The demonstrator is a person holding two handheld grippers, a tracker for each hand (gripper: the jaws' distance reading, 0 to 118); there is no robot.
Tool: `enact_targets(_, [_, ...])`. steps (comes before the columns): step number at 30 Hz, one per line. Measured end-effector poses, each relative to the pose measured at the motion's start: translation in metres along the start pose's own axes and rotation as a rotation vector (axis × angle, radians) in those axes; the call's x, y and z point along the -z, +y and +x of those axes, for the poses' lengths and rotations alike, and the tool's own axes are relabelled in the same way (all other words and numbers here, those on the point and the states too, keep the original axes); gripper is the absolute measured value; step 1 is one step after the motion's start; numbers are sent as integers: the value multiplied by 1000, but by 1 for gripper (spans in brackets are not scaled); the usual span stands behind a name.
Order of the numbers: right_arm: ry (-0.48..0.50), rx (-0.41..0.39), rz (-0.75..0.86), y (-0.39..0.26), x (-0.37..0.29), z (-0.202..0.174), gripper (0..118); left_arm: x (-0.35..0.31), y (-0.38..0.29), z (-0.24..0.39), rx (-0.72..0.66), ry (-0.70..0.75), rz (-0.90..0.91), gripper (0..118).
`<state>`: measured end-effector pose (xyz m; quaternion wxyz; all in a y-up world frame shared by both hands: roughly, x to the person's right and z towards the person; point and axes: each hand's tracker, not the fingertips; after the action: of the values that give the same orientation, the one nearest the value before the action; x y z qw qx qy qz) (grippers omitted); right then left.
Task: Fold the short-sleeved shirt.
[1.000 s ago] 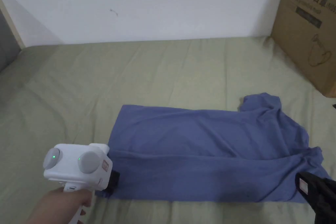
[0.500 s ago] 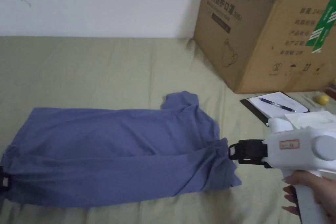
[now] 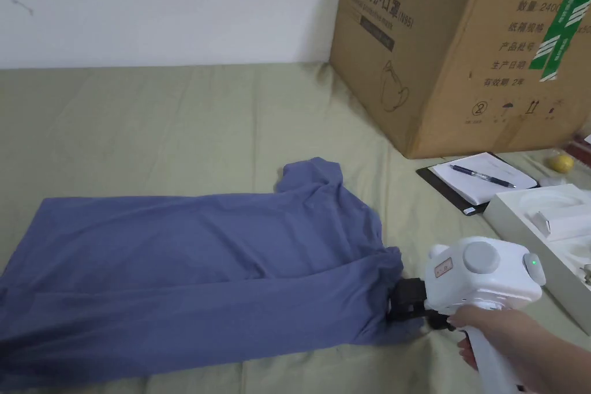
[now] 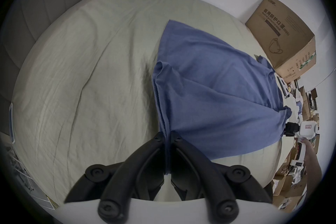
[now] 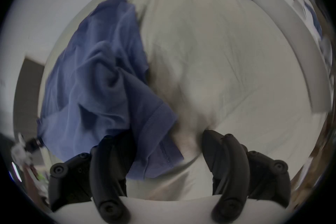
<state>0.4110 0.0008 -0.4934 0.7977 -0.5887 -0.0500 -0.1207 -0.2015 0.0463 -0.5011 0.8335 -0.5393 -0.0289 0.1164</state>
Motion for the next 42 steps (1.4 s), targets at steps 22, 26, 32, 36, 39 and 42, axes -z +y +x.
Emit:
enact_targets(22, [115, 43, 64, -107, -114, 46, 3, -83, -99, -27, -33, -109, -25, 3])
enact_targets(26, [87, 91, 5, -143, -91, 59, 4, -68, -143, -39, -94, -126, -99, 3])
enact_targets(32, [79, 140, 46, -146, -79, 58, 4, -57, -145, -43, -121, -90, -74, 6])
enact_targets(36, [-77, 50, 123, -144, -96, 58, 67, -71, -140, -41, 15, 196, -9, 98])
enact_targets(39, [-119, 29, 248, -148, -122, 58, 110, -103, -140, -47, 45, 229, 159, 116])
enact_targets(42, [-61, 23, 370, -155, -161, 39, 110, -133, -138, -48, -54, 83, 229, 116])
